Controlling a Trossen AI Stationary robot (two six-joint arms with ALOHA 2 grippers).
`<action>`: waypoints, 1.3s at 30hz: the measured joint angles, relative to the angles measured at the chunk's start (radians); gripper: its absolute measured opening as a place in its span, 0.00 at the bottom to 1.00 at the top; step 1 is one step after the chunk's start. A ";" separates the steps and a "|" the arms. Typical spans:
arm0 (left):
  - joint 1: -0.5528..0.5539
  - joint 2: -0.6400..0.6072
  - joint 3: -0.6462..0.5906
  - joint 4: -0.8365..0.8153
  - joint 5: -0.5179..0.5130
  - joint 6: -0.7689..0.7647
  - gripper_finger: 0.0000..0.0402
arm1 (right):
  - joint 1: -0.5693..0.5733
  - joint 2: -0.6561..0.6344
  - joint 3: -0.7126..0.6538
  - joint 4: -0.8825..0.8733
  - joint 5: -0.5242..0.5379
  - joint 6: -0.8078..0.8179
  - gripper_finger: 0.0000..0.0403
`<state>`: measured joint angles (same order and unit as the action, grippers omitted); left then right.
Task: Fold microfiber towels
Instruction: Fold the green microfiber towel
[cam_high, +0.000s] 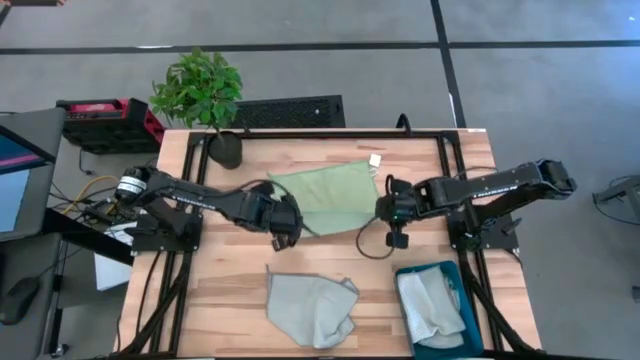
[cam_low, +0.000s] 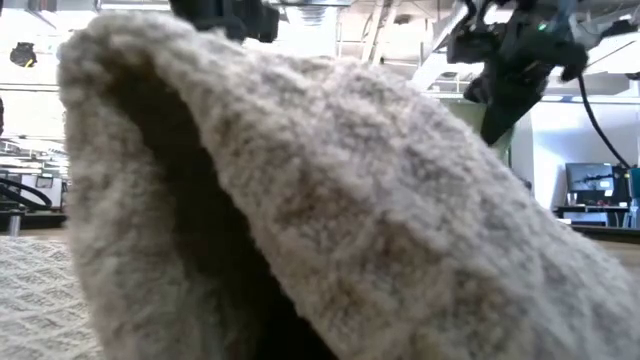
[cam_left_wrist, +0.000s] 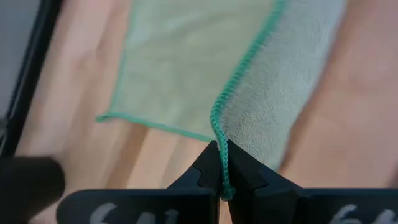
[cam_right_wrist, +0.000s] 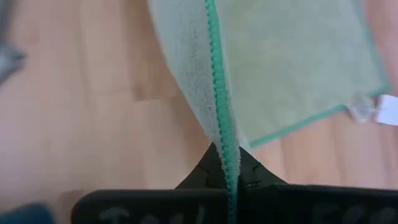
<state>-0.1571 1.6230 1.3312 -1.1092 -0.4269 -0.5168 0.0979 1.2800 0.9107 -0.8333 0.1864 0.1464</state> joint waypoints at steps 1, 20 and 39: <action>0.016 0.000 0.000 -0.005 -0.005 -0.013 0.00 | -0.021 0.000 -0.002 0.002 0.002 -0.017 0.01; 0.278 0.048 -0.095 0.092 0.010 -0.016 0.00 | -0.353 0.076 -0.001 0.155 -0.017 -0.289 0.01; 0.430 0.050 -0.208 0.291 0.021 0.114 0.00 | -0.506 0.281 -0.003 0.363 0.012 -0.393 0.09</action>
<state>0.2730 1.6726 1.1232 -0.8183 -0.4062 -0.4031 -0.4082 1.5610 0.9077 -0.4704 0.1981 -0.2466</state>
